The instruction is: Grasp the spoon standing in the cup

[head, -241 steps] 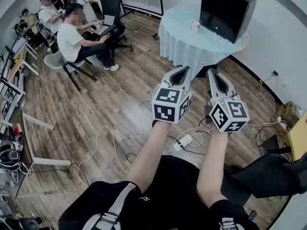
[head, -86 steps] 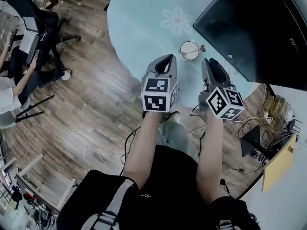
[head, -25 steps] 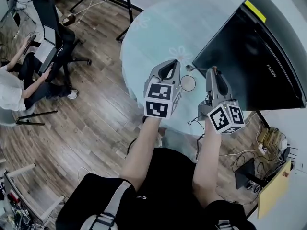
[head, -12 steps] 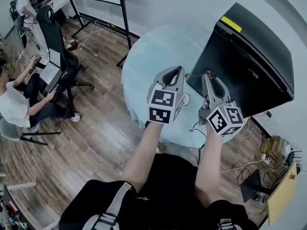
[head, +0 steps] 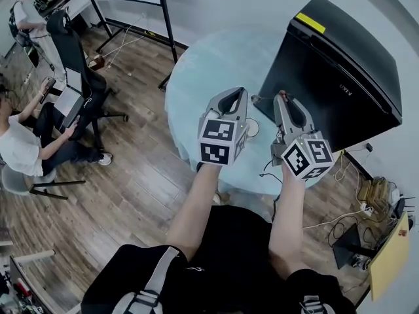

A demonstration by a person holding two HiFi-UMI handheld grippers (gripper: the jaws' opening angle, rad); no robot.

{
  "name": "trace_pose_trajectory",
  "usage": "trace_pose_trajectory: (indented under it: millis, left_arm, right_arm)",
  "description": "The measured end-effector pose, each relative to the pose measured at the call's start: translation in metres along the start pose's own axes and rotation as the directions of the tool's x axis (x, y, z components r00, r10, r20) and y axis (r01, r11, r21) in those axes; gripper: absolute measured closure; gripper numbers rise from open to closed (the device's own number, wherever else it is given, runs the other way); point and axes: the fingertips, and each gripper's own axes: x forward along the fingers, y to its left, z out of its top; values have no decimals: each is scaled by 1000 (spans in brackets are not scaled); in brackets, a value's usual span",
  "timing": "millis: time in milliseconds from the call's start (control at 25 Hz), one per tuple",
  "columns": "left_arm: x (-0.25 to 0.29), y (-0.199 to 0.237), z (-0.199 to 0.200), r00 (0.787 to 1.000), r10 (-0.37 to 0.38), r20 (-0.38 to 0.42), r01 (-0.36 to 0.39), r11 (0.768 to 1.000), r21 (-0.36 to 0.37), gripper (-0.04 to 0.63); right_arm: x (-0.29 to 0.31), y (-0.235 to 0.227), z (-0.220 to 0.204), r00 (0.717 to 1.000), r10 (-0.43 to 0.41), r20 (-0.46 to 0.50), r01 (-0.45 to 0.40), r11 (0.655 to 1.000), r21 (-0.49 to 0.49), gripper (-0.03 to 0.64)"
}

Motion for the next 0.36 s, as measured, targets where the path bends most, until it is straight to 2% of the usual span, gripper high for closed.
trace_pose_trajectory:
  millis: [160,360]
  left_arm:
    - [1,0,-3,1000,-5,-1,5,1000,-3,581]
    - [1,10,-1,1000,1,1,-1,1000,-7,581]
  right_arm:
    - [1,-1,0,1000,-7,3,7,1000,10,565]
    - [15,13,8,1000,21,12,-21,1000,-18,565]
